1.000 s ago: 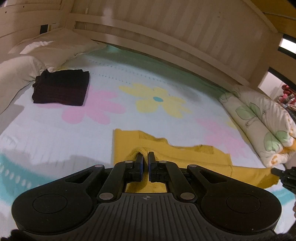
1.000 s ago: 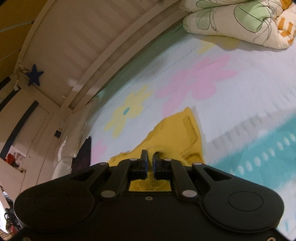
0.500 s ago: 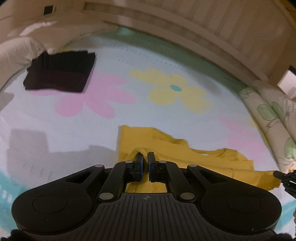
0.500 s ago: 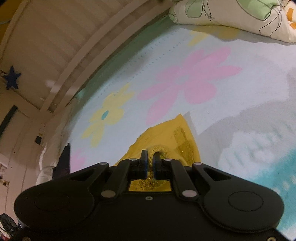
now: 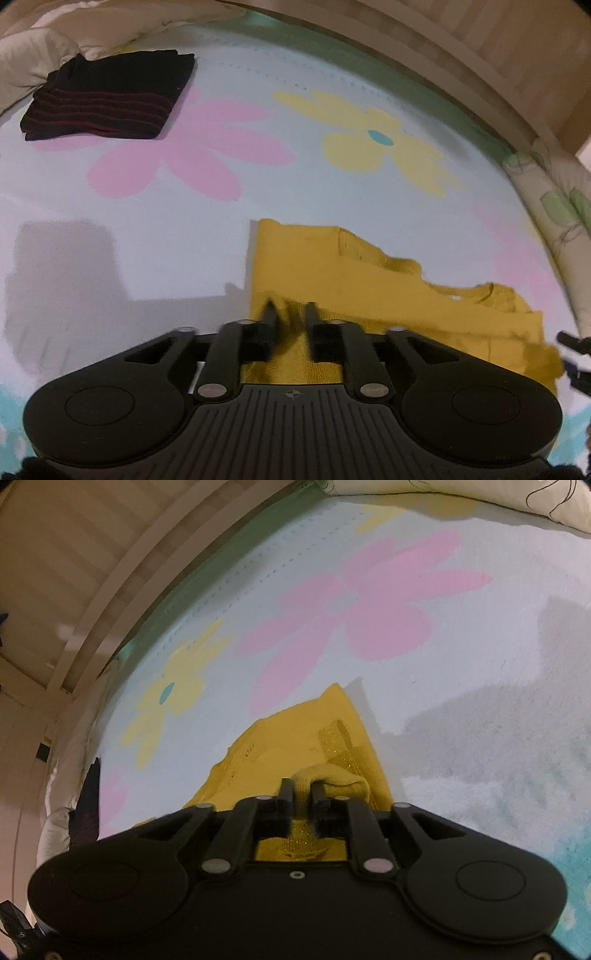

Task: Fold small clothes
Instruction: 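Grasp the sweater hem with the left gripper while the right gripper grasps the hem, then lift the hem with both grippers and fold it toward the collar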

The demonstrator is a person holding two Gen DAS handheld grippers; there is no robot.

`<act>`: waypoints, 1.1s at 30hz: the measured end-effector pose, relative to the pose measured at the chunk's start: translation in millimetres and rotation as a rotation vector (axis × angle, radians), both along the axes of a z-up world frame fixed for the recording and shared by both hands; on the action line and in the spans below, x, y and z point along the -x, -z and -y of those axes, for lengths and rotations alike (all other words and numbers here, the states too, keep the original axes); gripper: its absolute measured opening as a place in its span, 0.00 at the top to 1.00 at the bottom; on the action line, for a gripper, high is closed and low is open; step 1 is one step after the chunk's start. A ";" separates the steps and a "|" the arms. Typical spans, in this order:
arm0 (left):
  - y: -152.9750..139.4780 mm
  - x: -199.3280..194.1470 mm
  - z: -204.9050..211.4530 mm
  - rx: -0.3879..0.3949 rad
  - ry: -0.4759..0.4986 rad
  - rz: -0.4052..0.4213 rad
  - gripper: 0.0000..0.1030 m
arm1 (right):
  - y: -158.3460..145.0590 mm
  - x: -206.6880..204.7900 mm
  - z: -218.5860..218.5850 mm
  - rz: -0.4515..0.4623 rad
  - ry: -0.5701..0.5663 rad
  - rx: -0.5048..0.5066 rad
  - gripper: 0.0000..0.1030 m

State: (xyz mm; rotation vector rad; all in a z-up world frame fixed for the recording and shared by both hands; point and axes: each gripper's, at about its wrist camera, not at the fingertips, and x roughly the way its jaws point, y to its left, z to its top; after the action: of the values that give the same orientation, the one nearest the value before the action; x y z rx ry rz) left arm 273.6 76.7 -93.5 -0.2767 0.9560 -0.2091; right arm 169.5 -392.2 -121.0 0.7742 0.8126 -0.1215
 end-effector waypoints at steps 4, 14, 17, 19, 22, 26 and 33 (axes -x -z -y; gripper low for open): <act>-19.6 9.6 -0.5 -0.055 -0.013 0.074 0.72 | -14.5 14.4 4.3 0.085 0.040 0.042 0.21; -16.3 50.3 3.2 -0.004 0.131 0.007 0.71 | -32.0 50.2 -5.1 0.092 -0.206 0.119 0.39; -7.3 49.6 4.6 -0.017 0.127 -0.023 0.71 | -26.5 56.3 5.1 0.069 -0.164 0.071 0.39; -3.9 46.6 4.2 -0.021 0.116 -0.023 0.71 | -24.4 56.6 9.8 0.066 -0.145 0.053 0.40; -0.6 41.3 3.9 -0.016 0.093 -0.017 0.71 | -21.1 52.0 12.9 0.065 -0.116 0.054 0.40; 0.0 34.3 2.9 -0.020 0.096 -0.004 0.71 | -15.1 37.7 13.0 0.045 -0.114 0.069 0.51; 1.5 23.1 -4.8 0.028 0.068 -0.001 0.72 | -11.8 27.3 10.3 0.016 -0.096 0.084 0.78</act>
State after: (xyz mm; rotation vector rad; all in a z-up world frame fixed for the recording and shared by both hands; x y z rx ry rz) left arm 250.4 81.5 -95.0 -0.2697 0.9653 -0.2848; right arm 142.2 -402.4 -109.2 0.6550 0.8227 -0.0628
